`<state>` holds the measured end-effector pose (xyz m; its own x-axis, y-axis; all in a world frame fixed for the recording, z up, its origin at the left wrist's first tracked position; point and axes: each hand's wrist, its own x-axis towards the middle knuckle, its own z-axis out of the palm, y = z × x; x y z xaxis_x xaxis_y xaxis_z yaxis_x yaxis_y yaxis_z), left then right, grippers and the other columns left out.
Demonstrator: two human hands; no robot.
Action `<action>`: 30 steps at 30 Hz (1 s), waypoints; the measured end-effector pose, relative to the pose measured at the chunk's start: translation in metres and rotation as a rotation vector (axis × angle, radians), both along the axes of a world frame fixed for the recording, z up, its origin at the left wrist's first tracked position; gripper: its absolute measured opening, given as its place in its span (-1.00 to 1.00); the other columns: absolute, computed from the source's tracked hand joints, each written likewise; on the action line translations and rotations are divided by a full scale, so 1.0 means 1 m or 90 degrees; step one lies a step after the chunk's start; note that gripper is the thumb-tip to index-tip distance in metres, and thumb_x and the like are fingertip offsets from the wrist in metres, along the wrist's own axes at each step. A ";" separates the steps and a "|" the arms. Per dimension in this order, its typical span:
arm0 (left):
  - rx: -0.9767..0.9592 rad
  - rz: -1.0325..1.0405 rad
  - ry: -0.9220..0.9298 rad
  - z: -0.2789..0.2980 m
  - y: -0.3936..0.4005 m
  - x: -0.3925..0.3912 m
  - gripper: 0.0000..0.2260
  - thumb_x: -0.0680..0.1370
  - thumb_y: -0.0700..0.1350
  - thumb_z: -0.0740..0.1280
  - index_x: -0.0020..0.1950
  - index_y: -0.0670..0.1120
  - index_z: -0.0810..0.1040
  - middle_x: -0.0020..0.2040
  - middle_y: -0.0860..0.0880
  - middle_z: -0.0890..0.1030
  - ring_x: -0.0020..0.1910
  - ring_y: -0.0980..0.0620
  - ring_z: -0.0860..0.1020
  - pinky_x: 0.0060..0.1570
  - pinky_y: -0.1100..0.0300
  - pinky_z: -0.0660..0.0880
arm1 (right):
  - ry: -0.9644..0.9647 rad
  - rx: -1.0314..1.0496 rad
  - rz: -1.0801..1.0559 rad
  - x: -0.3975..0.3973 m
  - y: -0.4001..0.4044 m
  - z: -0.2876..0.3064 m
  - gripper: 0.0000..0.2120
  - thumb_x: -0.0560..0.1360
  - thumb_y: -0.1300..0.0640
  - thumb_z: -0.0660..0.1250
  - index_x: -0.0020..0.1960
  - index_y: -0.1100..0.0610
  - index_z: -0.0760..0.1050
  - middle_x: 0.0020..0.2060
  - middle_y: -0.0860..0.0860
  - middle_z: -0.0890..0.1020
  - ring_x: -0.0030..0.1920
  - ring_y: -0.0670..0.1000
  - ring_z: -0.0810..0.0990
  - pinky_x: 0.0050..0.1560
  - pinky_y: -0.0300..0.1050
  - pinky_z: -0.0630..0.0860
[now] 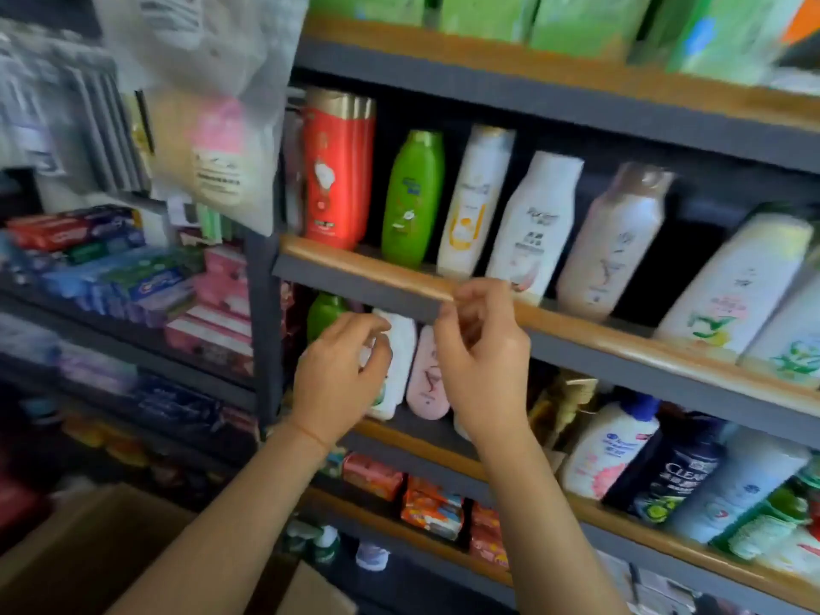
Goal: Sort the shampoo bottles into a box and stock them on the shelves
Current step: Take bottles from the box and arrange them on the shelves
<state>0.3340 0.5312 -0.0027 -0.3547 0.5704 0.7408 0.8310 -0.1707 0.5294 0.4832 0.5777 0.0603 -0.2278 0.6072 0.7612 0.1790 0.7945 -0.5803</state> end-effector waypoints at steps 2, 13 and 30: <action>-0.115 0.099 -0.037 -0.052 -0.040 -0.044 -0.74 0.57 0.02 0.23 0.05 -0.06 0.66 -0.24 0.01 0.65 -0.32 0.02 0.60 -0.36 0.10 0.56 | -0.063 -0.123 0.141 -0.046 -0.015 -0.044 -0.94 0.58 0.22 0.30 -0.03 0.11 0.44 -0.47 -0.12 0.46 -0.44 -0.11 0.42 -0.40 -0.24 0.34; -0.561 0.689 -0.394 -0.353 -0.321 -0.181 -0.43 0.51 -0.07 0.43 0.47 -0.18 0.36 0.43 -0.27 0.36 0.42 -0.27 0.32 0.39 -0.17 0.30 | -0.795 -0.631 0.359 -0.266 -0.144 -0.431 -0.88 0.62 0.06 0.23 -0.05 0.02 0.52 -0.11 0.02 0.61 -0.07 0.05 0.59 -0.04 -0.06 0.48; -0.686 0.664 -0.014 -0.438 -0.303 -0.316 -0.55 0.58 0.29 0.15 -0.28 -0.01 0.52 -0.46 0.00 0.51 -0.57 -0.01 0.45 -0.47 0.28 0.07 | -0.862 -0.775 0.120 -0.357 -0.177 -0.660 -0.48 0.58 0.20 0.30 0.50 0.21 0.26 0.38 0.14 0.45 0.36 0.15 0.45 0.26 -0.14 0.41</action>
